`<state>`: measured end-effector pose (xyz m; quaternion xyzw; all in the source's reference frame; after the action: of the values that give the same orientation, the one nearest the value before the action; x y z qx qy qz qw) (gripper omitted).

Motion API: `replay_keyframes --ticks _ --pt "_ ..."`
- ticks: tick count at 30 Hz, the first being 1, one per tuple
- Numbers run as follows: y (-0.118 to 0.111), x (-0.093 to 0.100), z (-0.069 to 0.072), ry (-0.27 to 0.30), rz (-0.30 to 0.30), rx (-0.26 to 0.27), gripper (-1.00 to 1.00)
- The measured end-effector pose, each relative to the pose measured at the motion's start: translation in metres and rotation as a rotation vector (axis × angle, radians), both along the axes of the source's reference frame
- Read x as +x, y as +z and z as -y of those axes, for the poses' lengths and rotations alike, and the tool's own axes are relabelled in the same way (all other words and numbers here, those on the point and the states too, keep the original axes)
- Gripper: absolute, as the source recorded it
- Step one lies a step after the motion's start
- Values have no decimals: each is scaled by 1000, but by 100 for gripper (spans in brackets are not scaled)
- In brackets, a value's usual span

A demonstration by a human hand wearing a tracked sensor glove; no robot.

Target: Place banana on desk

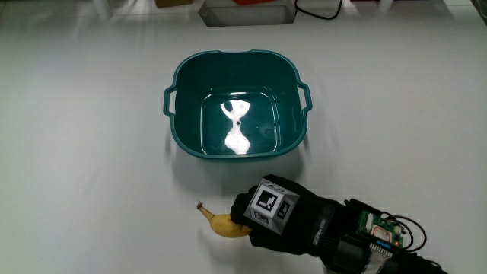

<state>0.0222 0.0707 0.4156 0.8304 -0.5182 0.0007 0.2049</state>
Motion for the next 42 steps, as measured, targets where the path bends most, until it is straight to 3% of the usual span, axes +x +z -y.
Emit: replay_keyframes --ticks 8,31,42 --pt "23 -3 -10 2 -61 -50 0" --pt "40 -6 -15 4 -75 -93 0" --pt "38 -2 -15 23 -60 -93 -37"
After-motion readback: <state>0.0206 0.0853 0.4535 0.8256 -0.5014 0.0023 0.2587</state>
